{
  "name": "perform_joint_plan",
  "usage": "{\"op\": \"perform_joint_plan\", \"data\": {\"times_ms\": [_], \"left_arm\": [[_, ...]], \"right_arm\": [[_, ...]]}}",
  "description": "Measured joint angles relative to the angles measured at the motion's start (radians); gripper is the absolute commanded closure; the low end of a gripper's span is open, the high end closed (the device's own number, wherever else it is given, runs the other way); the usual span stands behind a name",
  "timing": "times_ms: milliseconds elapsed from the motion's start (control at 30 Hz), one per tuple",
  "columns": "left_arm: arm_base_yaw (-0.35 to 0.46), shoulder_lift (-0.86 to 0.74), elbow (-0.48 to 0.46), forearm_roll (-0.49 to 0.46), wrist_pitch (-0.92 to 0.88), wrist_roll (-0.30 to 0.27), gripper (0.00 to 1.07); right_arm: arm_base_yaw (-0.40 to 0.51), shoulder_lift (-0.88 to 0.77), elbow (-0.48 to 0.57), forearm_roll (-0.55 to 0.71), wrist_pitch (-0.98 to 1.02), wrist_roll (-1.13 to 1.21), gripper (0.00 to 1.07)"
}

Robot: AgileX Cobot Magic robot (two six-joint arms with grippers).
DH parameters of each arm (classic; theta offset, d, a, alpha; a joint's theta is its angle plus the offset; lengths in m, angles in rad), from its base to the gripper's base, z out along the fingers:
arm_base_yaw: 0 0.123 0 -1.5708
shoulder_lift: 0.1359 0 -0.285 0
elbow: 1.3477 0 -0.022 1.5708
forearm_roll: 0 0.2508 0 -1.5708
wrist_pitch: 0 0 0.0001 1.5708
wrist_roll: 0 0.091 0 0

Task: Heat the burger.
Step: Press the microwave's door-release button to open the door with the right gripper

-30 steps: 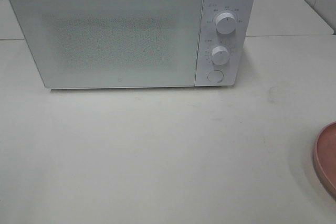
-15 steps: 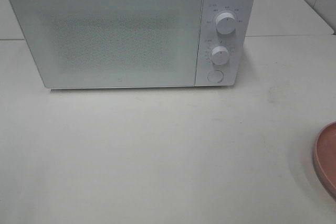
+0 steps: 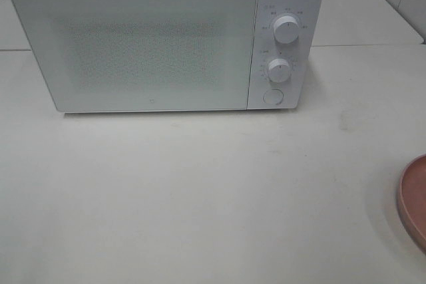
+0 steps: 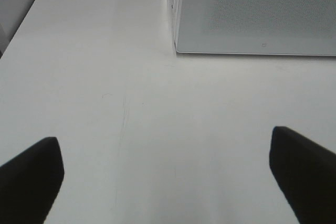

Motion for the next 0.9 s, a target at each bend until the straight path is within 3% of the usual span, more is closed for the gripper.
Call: {"op": "perform_joint_plan", "data": {"times_ms": [900], "left_arm": [[0.0,0.0,0.0,0.0,0.0,0.001,0.07]], "right_arm": [[0.0,0.441,0.165,0.0,-0.666,0.0,0.34]]}}
